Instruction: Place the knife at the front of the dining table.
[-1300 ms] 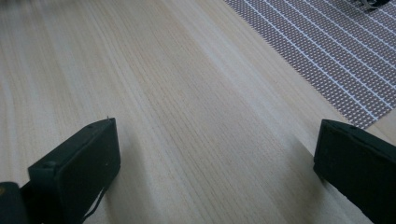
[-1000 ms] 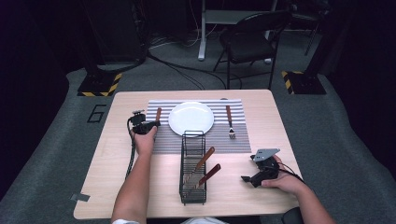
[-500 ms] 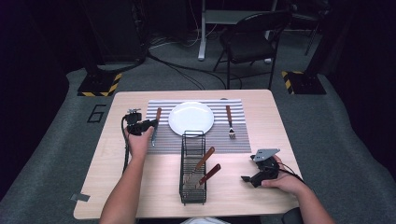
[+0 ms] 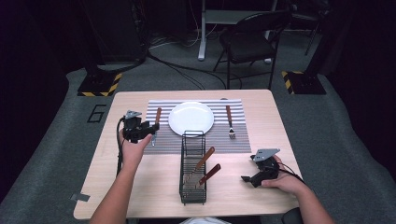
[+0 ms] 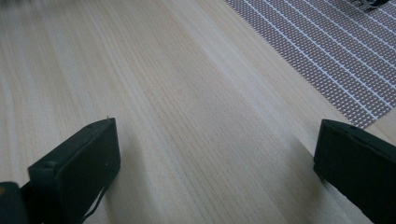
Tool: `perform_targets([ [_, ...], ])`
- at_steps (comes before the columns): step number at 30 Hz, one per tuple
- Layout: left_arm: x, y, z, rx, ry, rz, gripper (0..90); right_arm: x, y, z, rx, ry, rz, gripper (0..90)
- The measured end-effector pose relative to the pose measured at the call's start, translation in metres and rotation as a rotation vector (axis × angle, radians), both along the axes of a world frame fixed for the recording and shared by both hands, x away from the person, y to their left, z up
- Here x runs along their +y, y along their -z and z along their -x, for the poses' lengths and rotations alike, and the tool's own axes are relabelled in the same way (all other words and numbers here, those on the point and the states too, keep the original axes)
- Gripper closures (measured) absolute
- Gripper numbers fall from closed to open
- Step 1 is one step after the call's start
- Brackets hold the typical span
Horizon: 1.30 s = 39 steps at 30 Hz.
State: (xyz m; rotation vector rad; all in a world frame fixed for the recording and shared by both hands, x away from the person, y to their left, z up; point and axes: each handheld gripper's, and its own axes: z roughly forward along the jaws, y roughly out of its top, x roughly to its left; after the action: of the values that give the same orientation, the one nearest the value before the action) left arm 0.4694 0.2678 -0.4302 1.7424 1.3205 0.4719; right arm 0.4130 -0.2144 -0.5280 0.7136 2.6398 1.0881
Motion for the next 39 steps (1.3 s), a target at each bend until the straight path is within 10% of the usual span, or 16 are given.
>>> perform_targets([
  [16,0.007,-0.009,0.051,-0.061,0.068,-0.159,47.1,0.000,0.000,0.000,0.001,0.005,-0.003,0.0],
  [39,0.040,0.063,0.077,0.072,0.094,-0.272,45.2,0.000,0.000,0.000,-0.001,0.007,-0.003,0.0],
])
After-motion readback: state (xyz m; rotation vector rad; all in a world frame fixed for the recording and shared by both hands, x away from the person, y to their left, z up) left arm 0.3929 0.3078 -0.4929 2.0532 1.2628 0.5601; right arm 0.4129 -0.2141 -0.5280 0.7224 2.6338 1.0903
